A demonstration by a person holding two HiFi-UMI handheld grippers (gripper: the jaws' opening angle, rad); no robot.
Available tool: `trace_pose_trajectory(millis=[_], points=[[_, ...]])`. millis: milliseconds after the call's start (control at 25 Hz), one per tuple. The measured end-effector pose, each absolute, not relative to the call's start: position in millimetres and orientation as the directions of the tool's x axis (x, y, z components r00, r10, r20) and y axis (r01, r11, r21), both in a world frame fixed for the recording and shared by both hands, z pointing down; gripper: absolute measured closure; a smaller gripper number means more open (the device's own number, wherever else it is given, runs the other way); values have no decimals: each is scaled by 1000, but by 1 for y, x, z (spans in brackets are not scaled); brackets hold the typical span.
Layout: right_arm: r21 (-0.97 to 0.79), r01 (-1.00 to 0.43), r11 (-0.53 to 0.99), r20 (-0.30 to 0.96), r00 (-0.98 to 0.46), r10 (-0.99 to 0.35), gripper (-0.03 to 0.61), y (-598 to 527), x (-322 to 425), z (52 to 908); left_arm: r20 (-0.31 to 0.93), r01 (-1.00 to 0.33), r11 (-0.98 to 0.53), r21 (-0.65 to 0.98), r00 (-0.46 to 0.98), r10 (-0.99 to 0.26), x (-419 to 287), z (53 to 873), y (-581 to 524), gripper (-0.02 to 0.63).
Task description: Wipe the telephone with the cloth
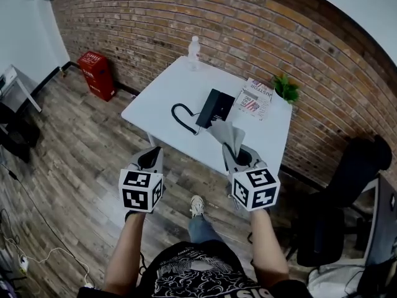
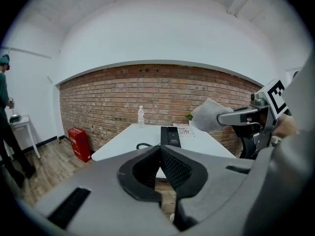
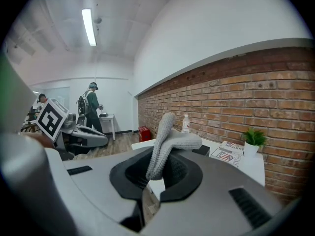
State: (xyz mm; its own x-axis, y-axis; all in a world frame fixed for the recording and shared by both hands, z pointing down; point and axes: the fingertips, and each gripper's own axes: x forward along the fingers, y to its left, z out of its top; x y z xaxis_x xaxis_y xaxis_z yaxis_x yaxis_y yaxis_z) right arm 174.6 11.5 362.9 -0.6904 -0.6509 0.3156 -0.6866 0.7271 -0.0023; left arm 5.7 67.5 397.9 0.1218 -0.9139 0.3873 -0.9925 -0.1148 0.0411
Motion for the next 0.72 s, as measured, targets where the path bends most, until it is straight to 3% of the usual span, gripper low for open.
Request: trace_pose_trajectory(millis=[720], points=[[-47, -663, 747, 363, -708, -606, 568, -189, 137, 391, 448, -994, -110, 22, 108, -888, -26, 420, -130, 607]])
